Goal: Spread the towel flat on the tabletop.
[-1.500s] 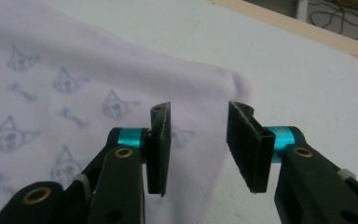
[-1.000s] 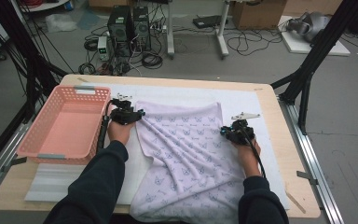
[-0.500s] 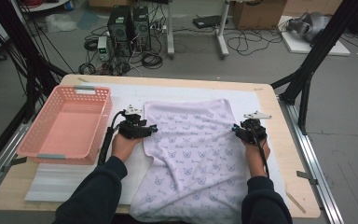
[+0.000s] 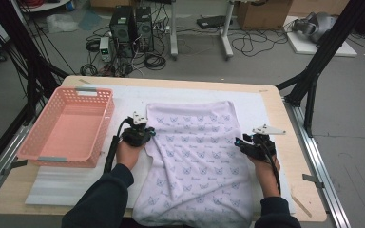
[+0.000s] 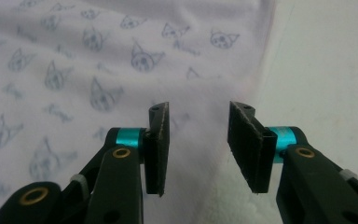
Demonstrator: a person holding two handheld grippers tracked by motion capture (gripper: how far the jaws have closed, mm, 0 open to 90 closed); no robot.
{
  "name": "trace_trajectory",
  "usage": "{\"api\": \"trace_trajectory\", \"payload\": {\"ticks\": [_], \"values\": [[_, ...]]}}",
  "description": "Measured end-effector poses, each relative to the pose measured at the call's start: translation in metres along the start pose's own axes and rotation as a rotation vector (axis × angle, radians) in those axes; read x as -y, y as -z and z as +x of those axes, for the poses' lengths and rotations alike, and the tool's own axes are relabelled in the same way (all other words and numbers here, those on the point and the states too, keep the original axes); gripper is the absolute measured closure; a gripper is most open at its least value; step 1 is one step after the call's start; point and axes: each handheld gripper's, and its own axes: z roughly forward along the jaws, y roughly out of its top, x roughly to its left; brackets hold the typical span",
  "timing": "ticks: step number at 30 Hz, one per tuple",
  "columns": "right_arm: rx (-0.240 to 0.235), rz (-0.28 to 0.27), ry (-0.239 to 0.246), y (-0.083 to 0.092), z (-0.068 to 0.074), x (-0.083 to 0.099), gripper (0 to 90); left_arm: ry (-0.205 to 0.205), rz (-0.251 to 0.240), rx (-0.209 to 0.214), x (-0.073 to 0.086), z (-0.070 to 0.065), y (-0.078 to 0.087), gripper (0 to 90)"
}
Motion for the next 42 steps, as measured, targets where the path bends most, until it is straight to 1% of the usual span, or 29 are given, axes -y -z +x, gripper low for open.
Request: {"api": "trace_trajectory", "payload": {"ticks": [1, 3, 5, 6, 8, 9, 10, 11, 12, 13, 14, 15, 16, 17, 18, 19, 20, 22, 24, 25, 28, 30, 32, 34, 35, 37, 38, 40, 42], "values": [[-0.002, 0.011, 0.006, -0.001, 0.001, 0.003, 58.2, 0.016, 0.001, -0.016, -0.002, 0.006, -0.001, 85.2], [-0.015, 0.032, 0.009, -0.004, 0.004, 0.007, 55.7, 0.026, -0.013, -0.054, -0.005, 0.015, 0.000, 85.2], [-0.044, 0.050, 0.007, -0.009, 0.009, 0.009, 52.9, 0.045, -0.031, -0.079, -0.005, 0.024, 0.001, 85.2], [-0.059, 0.059, 0.011, -0.012, 0.012, 0.009, 52.5, 0.066, -0.021, -0.086, -0.004, 0.028, 0.001, 85.2], [-0.089, 0.067, 0.027, -0.017, 0.019, 0.008, 52.5, 0.071, -0.002, -0.079, -0.003, 0.033, -0.001, 85.2], [-0.099, 0.074, 0.046, -0.019, 0.024, 0.007, 53.1, 0.068, -0.010, -0.082, -0.003, 0.031, -0.001, 85.2], [-0.110, 0.082, 0.064, -0.022, 0.028, 0.005, 56.6, 0.058, -0.014, -0.083, -0.004, 0.030, -0.001, 85.1], [-0.090, 0.085, 0.094, -0.023, 0.032, 0.004, 63.1, 0.053, -0.017, -0.079, -0.004, 0.028, -0.002, 84.7], [-0.102, 0.092, 0.103, -0.023, 0.034, 0.003, 78.5, 0.061, -0.019, -0.070, -0.004, 0.027, -0.002, 82.6], [-0.113, 0.092, 0.119, -0.023, 0.033, 0.002, 84.9, 0.075, -0.021, -0.052, -0.004, 0.026, -0.002, 76.0], [-0.086, 0.098, 0.134, -0.023, 0.033, 0.001, 86.2, 0.089, -0.019, -0.036, -0.004, 0.026, -0.001, 65.3], [-0.035, 0.096, 0.150, -0.023, 0.031, 0.000, 87.0, 0.099, -0.015, -0.018, -0.005, 0.025, 0.000, 57.7], [0.039, 0.096, 0.168, -0.023, 0.027, -0.001, 87.2, 0.101, -0.015, 0.001, -0.005, 0.024, 0.002, 53.7], [0.095, 0.091, 0.155, -0.023, 0.020, 0.000, 87.3, 0.101, -0.009, 0.019, -0.006, 0.023, 0.004, 50.1], [0.121, 0.085, 0.107, -0.023, 0.011, 0.001, 87.2, 0.098, -0.004, 0.027, -0.007, 0.021, 0.007, 47.3], [0.123, 0.073, 0.058, -0.022, 0.003, 0.003, 87.0, 0.091, -0.005, 0.034, -0.007, 0.019, 0.010, 45.4], [0.130, 0.068, 0.038, -0.022, 0.000, 0.003, 86.7, 0.084, -0.004, 0.048, -0.008, 0.018, 0.013, 44.9], [0.155, 0.072, 0.085, -0.022, 0.005, 0.002, 83.3, 0.062, -0.015, 0.067, -0.008, 0.014, 0.020, 44.8], [0.151, 0.058, 0.110, -0.019, 0.011, 0.001, 72.7, 0.045, -0.029, 0.081, -0.003, 0.009, 0.027, 44.7], [0.141, 0.045, 0.108, -0.017, 0.011, 0.000, 69.8, 0.044, -0.026, 0.092, 0.000, 0.007, 0.029, 44.6], [0.100, 0.008, 0.070, -0.007, 0.009, 0.000, 61.7, 0.029, -0.008, 0.116, 0.012, 0.002, 0.036, 44.2], [0.077, 0.000, 0.061, 0.000, 0.009, 0.001, 57.8, 0.032, 0.016, 0.141, 0.021, -0.001, 0.041, 44.2], [0.045, 0.001, 0.059, 0.008, 0.009, 0.003, 54.9, 0.014, 0.032, 0.162, 0.029, -0.005, 0.045, 44.1], [0.022, 0.006, 0.069, 0.017, 0.011, 0.007, 53.7, -0.005, 0.039, 0.165, 0.036, -0.009, 0.050, 44.0], [0.017, 0.006, 0.073, 0.021, 0.012, 0.010, 53.7, 0.006, 0.029, 0.177, 0.040, -0.011, 0.053, 44.1], [0.009, 0.001, 0.065, 0.029, 0.013, 0.016, 53.7, 0.005, 0.037, 0.202, 0.048, -0.014, 0.058, 44.1], [0.005, -0.005, 0.064, 0.032, 0.014, 0.019, 53.7, -0.007, 0.022, 0.204, 0.051, -0.015, 0.060, 43.5], [-0.002, -0.006, 0.065, 0.038, 0.015, 0.024, 53.8, -0.015, 0.034, 0.224, 0.055, -0.018, 0.065, 45.3], [-0.011, 0.007, 0.065, 0.041, 0.016, 0.028, 54.2, -0.049, 0.036, 0.222, 0.057, -0.023, 0.068, 45.0]]}}
